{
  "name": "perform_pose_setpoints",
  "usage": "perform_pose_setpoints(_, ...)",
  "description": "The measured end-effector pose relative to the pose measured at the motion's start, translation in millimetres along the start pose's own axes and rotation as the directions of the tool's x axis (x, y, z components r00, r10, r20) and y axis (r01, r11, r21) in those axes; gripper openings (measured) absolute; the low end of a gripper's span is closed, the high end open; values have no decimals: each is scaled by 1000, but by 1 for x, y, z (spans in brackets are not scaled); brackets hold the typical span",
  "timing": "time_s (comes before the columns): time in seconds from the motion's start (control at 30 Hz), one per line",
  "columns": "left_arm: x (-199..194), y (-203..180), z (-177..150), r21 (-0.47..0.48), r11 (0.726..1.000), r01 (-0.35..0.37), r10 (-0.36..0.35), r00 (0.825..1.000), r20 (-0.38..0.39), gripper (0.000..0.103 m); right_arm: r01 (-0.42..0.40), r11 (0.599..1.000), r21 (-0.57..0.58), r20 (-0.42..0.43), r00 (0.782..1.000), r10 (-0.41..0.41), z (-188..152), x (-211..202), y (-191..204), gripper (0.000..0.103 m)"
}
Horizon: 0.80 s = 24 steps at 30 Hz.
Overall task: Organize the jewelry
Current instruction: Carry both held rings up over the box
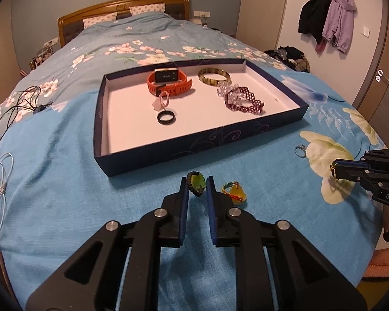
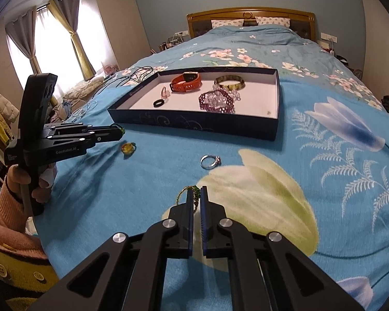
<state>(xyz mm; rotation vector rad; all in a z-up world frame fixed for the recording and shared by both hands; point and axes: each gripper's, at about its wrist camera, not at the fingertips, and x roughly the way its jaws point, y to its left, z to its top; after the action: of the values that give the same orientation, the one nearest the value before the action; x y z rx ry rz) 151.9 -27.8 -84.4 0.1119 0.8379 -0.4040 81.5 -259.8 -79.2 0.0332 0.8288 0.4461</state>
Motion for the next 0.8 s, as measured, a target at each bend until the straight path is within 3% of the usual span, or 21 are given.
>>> perform_pose_setpoints(0.8,-33,-3,17,1,1000,-8,8,992,123,14,-17,1000,-24,103,994,19,48,5,5,3)
